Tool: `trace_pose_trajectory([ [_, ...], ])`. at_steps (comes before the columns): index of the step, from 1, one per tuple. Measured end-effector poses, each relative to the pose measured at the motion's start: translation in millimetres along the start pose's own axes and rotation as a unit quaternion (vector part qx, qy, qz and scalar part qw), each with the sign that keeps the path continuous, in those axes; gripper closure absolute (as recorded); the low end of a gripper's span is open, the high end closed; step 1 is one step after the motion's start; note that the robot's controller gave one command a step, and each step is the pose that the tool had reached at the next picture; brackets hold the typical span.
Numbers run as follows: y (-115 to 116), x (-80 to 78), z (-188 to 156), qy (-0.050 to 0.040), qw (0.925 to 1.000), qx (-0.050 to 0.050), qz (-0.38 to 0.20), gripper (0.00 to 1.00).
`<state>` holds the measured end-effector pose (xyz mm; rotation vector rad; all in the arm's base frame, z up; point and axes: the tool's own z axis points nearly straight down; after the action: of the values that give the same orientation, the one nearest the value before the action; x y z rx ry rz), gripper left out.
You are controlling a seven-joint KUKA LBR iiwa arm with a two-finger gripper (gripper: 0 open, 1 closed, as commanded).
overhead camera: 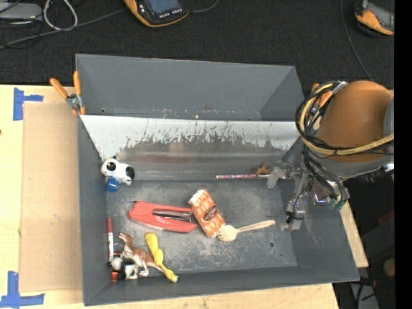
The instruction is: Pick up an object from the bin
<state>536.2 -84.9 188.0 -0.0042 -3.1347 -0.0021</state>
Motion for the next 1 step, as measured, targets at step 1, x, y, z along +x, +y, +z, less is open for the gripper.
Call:
trace_pose_trajectory([
  [1, 0.5, -1.4, -2.4, -0.0027, 1.0, 0.0, -0.002, 0.0],
])
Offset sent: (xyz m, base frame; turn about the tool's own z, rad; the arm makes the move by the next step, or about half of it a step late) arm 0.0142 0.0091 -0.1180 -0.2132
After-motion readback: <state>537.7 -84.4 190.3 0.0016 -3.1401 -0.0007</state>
